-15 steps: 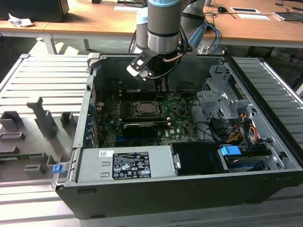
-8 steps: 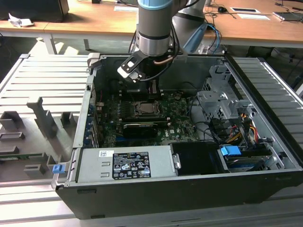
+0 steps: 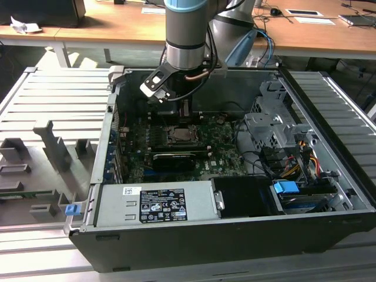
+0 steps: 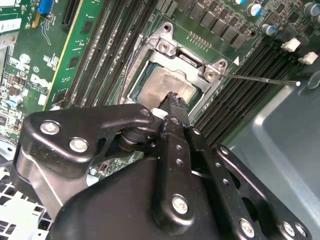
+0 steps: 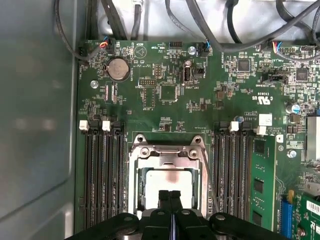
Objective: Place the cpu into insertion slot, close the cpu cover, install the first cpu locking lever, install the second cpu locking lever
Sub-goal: 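Close the cpu cover, then install the first cpu locking lever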
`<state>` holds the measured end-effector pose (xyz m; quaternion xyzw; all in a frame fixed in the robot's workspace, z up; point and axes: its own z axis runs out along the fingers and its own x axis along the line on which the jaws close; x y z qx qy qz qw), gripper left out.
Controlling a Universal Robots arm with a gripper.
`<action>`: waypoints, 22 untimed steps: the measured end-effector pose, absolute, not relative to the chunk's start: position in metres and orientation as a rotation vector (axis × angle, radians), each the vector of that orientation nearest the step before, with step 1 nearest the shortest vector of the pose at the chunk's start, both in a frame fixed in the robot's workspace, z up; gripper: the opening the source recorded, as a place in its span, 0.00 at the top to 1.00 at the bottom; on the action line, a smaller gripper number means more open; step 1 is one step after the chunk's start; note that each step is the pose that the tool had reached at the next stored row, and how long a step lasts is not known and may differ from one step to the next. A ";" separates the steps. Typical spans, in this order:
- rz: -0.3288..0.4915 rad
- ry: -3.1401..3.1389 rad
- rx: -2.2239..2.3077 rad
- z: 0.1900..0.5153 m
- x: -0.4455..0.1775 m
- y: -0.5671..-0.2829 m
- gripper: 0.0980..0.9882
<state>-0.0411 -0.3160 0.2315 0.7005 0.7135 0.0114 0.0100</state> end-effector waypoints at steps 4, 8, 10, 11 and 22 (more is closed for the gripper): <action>0.035 2.227 2.187 0.232 -0.042 -0.316 0.99; 0.036 2.227 2.187 0.240 -0.042 -0.316 0.99; 0.036 2.227 2.187 0.242 -0.042 -0.316 0.99; 0.036 2.227 2.187 0.242 -0.042 -0.316 0.99; 0.036 2.227 2.187 0.265 -0.042 -0.316 0.99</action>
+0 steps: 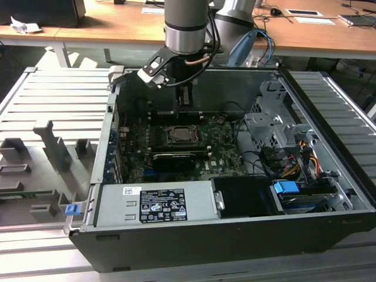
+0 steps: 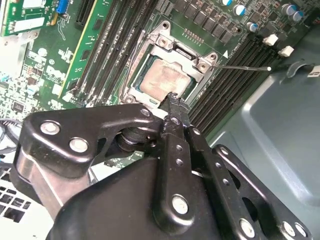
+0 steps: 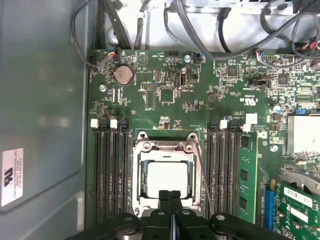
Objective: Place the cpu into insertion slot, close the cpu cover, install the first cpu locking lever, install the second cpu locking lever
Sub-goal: 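Install the first cpu locking lever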
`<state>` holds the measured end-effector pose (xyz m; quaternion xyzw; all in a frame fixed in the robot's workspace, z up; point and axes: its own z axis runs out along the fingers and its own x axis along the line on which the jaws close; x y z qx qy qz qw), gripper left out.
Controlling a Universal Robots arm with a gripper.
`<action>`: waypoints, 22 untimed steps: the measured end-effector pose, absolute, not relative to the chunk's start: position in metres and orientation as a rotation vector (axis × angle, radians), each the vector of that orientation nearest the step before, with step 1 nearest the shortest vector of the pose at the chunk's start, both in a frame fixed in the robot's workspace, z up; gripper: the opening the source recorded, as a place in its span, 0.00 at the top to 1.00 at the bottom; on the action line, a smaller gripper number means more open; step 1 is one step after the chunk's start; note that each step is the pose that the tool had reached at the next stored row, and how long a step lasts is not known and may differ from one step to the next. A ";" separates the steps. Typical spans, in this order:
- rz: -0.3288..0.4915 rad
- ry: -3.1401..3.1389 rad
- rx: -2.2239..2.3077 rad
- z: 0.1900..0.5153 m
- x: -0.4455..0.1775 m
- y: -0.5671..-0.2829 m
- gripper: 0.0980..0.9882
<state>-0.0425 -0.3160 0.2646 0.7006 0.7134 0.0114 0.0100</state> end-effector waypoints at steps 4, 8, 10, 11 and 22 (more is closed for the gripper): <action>0.036 2.226 2.188 0.272 -0.042 -0.316 0.99; 0.036 2.226 2.188 0.278 -0.042 -0.316 0.99; 0.036 2.225 2.189 0.282 -0.042 -0.316 0.99; 0.036 2.225 2.189 0.285 -0.042 -0.316 0.99; 0.035 2.368 2.036 0.285 -0.042 -0.316 0.99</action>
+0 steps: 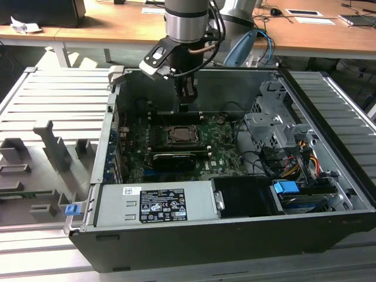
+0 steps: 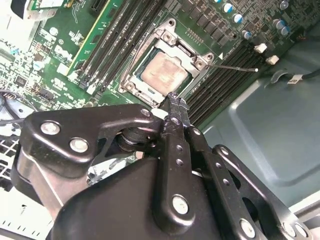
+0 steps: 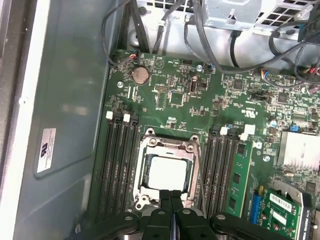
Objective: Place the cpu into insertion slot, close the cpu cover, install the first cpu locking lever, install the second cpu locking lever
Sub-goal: 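Install the first cpu locking lever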
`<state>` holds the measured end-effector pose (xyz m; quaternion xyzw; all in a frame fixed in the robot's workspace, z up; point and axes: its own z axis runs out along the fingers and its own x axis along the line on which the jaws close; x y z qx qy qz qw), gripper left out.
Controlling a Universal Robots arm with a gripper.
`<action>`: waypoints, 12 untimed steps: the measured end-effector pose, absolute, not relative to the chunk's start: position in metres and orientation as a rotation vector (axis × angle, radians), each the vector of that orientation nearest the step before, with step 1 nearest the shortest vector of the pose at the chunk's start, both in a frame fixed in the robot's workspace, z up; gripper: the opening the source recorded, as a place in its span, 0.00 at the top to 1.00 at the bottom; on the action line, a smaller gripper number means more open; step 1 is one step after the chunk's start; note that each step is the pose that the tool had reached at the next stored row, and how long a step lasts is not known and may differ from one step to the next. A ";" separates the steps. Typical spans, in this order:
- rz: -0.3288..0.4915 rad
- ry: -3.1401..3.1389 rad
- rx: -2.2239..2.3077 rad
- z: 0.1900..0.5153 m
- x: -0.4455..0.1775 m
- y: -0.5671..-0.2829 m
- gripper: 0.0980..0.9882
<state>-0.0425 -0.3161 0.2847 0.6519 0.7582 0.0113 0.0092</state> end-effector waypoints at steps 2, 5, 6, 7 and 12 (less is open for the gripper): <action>0.035 2.378 2.025 0.284 -0.043 -0.316 0.99; 0.036 2.437 1.955 0.284 -0.042 -0.316 0.99; 0.036 2.450 1.938 0.284 -0.042 -0.316 0.99; 0.036 2.469 1.915 0.284 -0.042 -0.316 0.99; 0.038 2.600 1.736 0.284 -0.042 -0.316 0.99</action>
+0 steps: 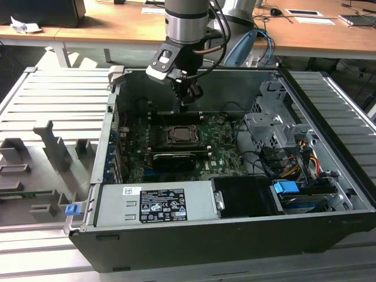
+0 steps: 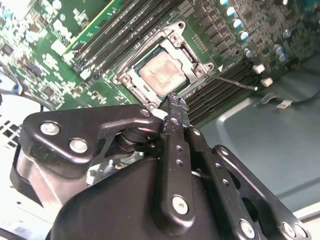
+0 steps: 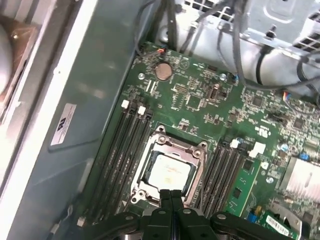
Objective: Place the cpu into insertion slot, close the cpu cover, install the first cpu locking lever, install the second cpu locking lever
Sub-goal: 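Install the first cpu locking lever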
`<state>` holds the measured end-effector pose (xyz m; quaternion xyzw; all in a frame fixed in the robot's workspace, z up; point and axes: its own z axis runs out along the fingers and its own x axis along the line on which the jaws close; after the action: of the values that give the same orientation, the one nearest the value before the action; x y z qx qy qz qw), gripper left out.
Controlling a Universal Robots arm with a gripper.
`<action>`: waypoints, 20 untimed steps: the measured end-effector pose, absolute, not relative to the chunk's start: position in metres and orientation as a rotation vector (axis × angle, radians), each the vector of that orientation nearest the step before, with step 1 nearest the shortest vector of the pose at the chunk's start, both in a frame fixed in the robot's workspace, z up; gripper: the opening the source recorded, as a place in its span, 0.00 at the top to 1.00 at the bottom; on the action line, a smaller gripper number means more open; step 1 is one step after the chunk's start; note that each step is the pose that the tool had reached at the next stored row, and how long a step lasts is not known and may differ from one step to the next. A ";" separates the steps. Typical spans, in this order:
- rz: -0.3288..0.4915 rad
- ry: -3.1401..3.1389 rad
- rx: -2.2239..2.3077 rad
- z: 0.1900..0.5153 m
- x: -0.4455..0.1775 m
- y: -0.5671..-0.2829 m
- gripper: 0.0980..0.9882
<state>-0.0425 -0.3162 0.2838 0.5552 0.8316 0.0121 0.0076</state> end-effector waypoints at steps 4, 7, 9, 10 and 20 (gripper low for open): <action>0.039 2.687 1.600 0.284 -0.042 -0.316 0.99; 0.040 2.738 1.514 0.284 -0.042 -0.316 0.99; 0.040 2.779 1.438 0.284 -0.042 -0.316 0.99; 0.041 2.795 1.407 0.284 -0.042 -0.316 0.99; 0.042 2.943 1.073 0.284 -0.042 -0.316 0.99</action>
<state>-0.0425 -0.3162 0.2837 0.3424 0.9394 0.0135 0.0045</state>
